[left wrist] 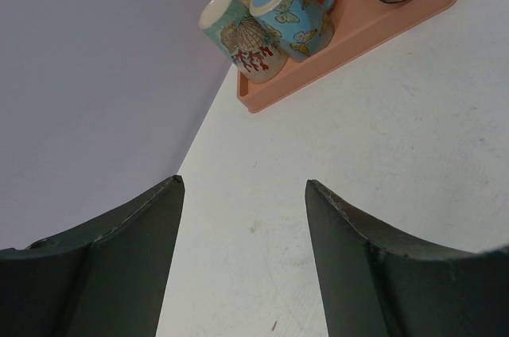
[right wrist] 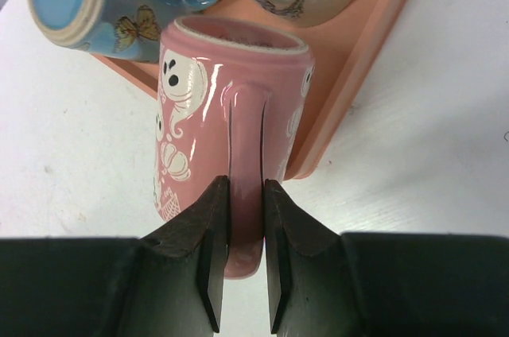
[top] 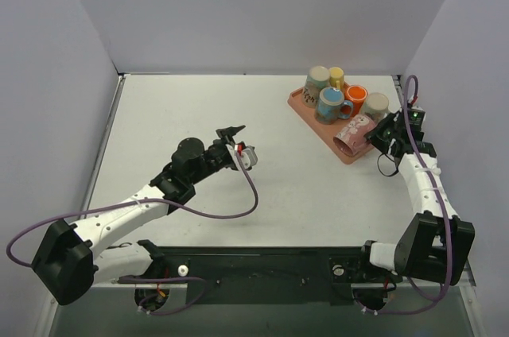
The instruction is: Turn the mug right side up
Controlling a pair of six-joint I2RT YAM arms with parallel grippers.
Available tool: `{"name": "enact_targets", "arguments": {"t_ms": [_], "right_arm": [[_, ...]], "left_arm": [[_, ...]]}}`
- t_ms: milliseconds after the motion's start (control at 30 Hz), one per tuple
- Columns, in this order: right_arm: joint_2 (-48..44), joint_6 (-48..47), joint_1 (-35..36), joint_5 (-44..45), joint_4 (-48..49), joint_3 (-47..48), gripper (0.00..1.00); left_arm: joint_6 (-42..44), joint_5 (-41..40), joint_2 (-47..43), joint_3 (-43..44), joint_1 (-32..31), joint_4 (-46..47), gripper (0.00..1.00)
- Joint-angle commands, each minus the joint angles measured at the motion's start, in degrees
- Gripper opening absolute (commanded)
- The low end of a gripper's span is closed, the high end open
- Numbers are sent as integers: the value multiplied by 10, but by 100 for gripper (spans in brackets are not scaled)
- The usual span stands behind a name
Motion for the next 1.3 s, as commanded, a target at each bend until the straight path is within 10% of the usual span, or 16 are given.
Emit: {"name": "enact_targets", "arguments": {"t_ms": [0,1000,1267], "right_arm": [[-28,19,-3,-28,70,6,0],[90,-16,-8,-32,-43,15,0],[88,-23,-10,-40,-35,0,0]], "left_arm": [[5,9,6,-2,-6,46,73],[45,26,17,-10,-13,65,72],[-20,88,177,116,-36,116,72]]}}
